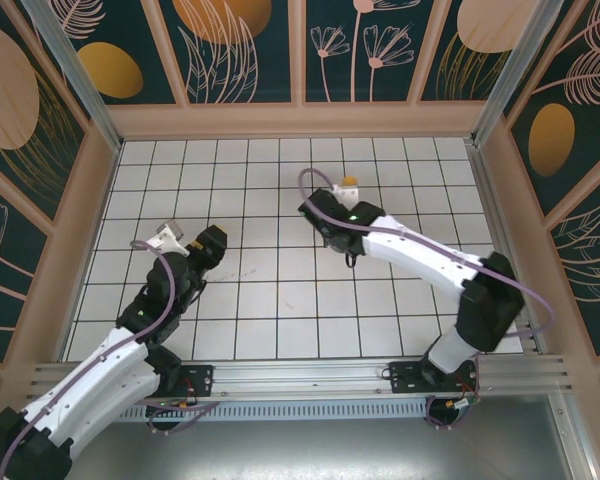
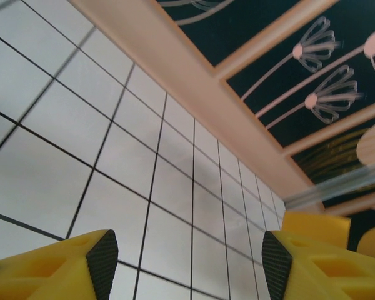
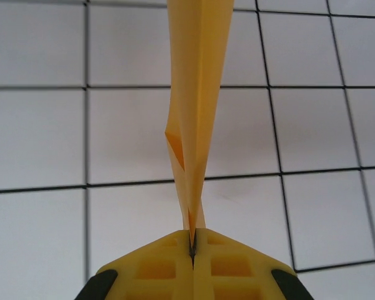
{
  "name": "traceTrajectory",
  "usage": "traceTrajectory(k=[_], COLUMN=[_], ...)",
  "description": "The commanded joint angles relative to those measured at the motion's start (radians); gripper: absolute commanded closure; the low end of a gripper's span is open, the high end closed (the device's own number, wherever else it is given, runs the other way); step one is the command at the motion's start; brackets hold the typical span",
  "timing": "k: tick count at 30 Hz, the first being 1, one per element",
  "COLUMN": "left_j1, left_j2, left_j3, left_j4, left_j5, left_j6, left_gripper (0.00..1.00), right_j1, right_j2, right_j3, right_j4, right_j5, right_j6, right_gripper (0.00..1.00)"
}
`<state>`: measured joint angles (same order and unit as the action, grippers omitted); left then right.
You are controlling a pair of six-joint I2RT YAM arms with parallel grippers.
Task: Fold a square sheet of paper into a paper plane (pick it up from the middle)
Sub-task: Turn over the paper at the center of the table.
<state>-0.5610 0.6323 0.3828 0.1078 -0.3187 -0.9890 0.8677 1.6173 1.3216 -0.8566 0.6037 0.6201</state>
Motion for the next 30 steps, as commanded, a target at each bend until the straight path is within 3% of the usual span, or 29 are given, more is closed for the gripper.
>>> traceTrajectory(k=[1,4,9,12,14,18,21,26,28,30], left_j1=[0.008,0.008,0.008,0.008,0.007,0.008,0.008,0.007,0.008,0.008], left_j2=[-0.062,-0.12,-0.213,-0.239,-0.241,-0.229,-0.204,-0.111,-0.061,-0.014], left_j3=[-0.013,-0.018,-0.021,-0.024,-0.023,-0.024,-0.027,-0.012,0.0,0.009], left_j4=[-0.081,-0.125,-0.205,-0.22,-0.227,-0.219,-0.192,-0.131,-0.109,-0.086], left_j5=[-0.126,-0.169,-0.242,-0.251,-0.246,-0.224,-0.203,-0.119,-0.078,-0.036], left_j6=[-0.033,-0.048,-0.065,-0.065,-0.064,-0.06,-0.058,-0.033,-0.024,-0.013], left_gripper=[0.35,0.35,0.35,0.35,0.35,0.34,0.34,0.33,0.33,0.33], right_j1=[0.051,0.08,0.116,0.123,0.123,0.108,0.062,-0.051,-0.097,-0.135], right_j2=[0.147,0.29,0.425,0.455,0.441,0.304,0.171,-0.026,-0.073,-0.094], right_j3=[0.05,0.106,0.162,0.169,0.151,0.048,-0.082,-0.363,-0.452,-0.529], right_j4=[-0.195,-0.214,-0.071,0.057,0.152,0.334,0.481,0.787,0.874,0.945], right_j5=[0.109,0.034,-0.194,-0.369,-0.479,-0.598,-0.705,-0.918,-0.963,-0.997], right_j6=[0.061,0.084,0.028,0.0,-0.012,-0.01,0.004,0.073,0.093,0.114], right_gripper=[0.98,0.98,0.95,0.83,0.81,0.56,0.54,0.61,0.78,0.84])
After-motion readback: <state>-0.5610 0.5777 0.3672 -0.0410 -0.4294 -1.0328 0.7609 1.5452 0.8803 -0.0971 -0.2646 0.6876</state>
